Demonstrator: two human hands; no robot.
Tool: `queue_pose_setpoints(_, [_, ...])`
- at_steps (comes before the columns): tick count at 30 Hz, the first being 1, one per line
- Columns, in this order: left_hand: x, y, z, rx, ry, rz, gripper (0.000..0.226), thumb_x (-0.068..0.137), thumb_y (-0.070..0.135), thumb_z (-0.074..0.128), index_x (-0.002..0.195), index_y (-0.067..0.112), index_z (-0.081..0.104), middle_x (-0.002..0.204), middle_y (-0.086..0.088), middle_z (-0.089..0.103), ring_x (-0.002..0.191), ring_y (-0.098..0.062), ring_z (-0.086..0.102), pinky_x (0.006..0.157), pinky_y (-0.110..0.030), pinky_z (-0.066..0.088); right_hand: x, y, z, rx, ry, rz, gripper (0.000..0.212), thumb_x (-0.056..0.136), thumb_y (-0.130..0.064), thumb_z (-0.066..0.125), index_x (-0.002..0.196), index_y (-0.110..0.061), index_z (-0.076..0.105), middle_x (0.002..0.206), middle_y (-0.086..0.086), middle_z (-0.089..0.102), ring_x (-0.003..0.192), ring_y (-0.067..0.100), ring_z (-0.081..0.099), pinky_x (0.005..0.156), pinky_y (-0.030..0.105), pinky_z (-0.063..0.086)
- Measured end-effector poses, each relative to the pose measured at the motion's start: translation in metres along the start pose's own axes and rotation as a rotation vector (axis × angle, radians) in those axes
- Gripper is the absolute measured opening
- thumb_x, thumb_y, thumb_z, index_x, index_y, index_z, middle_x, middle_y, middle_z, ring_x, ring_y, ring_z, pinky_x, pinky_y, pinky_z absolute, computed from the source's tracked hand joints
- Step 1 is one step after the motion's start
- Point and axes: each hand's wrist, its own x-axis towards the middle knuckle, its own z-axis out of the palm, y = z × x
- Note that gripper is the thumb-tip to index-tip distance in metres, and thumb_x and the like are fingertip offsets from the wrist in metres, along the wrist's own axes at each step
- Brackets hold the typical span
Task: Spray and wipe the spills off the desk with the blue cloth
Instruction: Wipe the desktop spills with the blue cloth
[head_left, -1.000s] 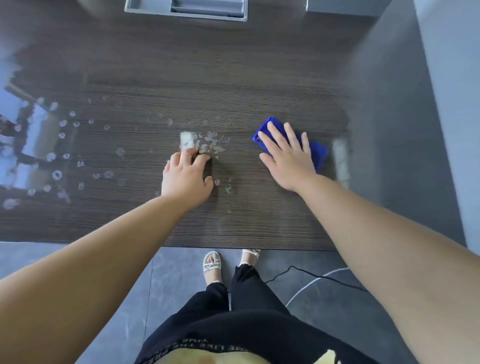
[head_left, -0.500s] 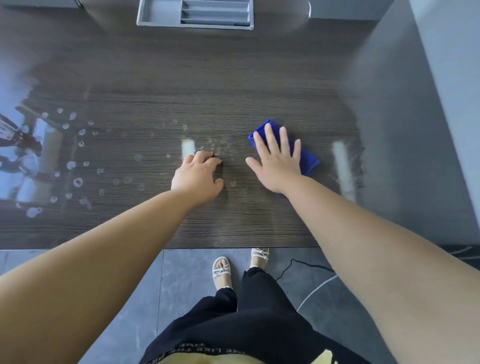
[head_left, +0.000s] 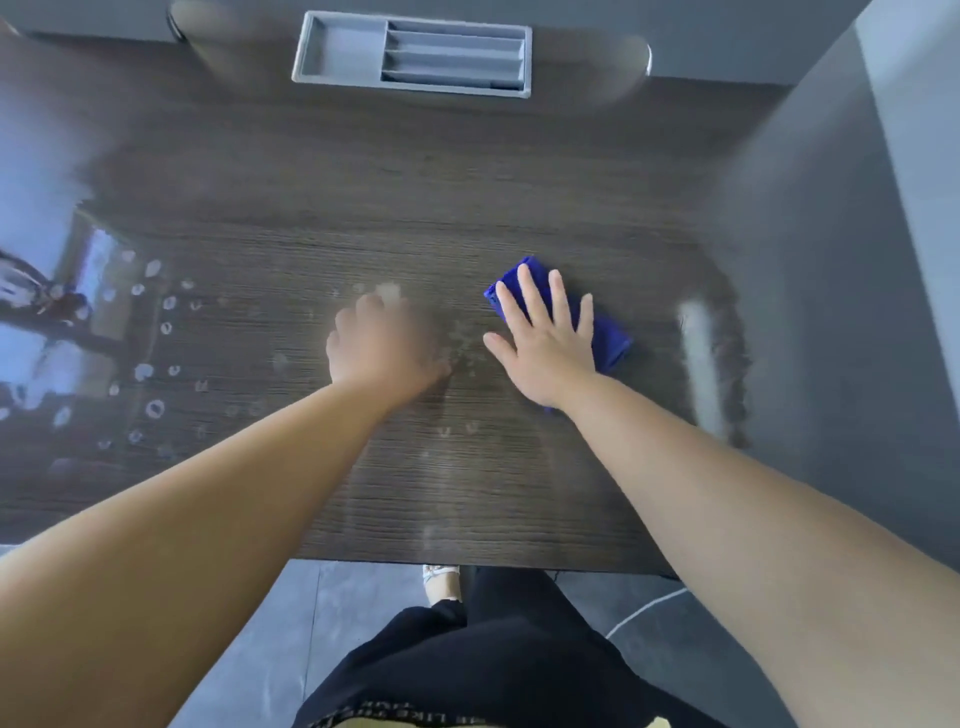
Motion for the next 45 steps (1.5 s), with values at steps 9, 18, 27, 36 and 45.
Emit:
queue_pose_setpoints(9, [0.03, 0.005, -0.012, 0.1, -0.1, -0.048, 0.125, 0.047, 0.073, 0.075, 0.147, 0.036, 0.009, 0.151, -0.004, 0.012, 0.136, -0.031, 0.016, 0.108, -0.047, 0.028, 0.088, 0.038, -0.042, 0.035, 0.054, 0.22, 0.057, 0.099, -0.051, 0.015, 0.15, -0.035, -0.004, 0.158, -0.008, -0.017, 0.145, 0.025, -0.017, 0.115, 0.055, -0.007])
queue_pose_setpoints(18, [0.037, 0.011, -0.019, 0.158, -0.158, -0.056, 0.126, 0.044, 0.072, 0.077, 0.146, 0.031, 0.015, 0.141, -0.006, 0.022, 0.129, -0.03, 0.022, 0.098, -0.045, 0.039, 0.12, 0.047, -0.058, -0.055, 0.027, -0.152, 0.051, 0.1, -0.047, 0.017, 0.149, -0.039, 0.006, 0.159, -0.013, -0.008, 0.146, 0.02, -0.011, 0.116, 0.051, -0.006])
queue_pose_setpoints(27, [0.037, 0.012, -0.018, 0.149, -0.151, -0.061, 0.125, 0.043, 0.072, 0.078, 0.144, 0.031, 0.017, 0.141, -0.006, 0.022, 0.129, -0.031, 0.022, 0.102, -0.046, 0.038, 0.107, -0.005, -0.043, -0.164, 0.019, -0.485, 0.057, 0.098, -0.052, 0.023, 0.15, -0.036, 0.006, 0.159, -0.009, -0.006, 0.146, 0.023, -0.01, 0.114, 0.054, -0.007])
queue_pose_setpoints(36, [0.037, 0.008, -0.017, 0.088, -0.121, -0.051, 0.125, 0.041, 0.071, 0.078, 0.145, 0.032, 0.019, 0.147, -0.005, 0.017, 0.133, -0.031, 0.018, 0.108, -0.051, 0.031, 0.142, -0.032, -0.049, -0.106, 0.068, -0.15, 0.06, 0.098, -0.054, 0.016, 0.15, -0.032, -0.003, 0.159, -0.004, -0.013, 0.145, 0.029, -0.015, 0.113, 0.056, -0.008])
queue_pose_setpoints(45, [0.032, 0.004, -0.015, 0.094, -0.108, -0.042, 0.126, 0.047, 0.074, 0.074, 0.148, 0.036, 0.01, 0.152, -0.003, 0.009, 0.135, -0.029, 0.016, 0.112, -0.044, 0.026, 0.17, -0.017, -0.064, -0.128, 0.05, -0.237, 0.054, 0.1, -0.049, 0.015, 0.15, -0.035, 0.002, 0.159, -0.009, -0.01, 0.146, 0.023, -0.012, 0.115, 0.052, -0.007])
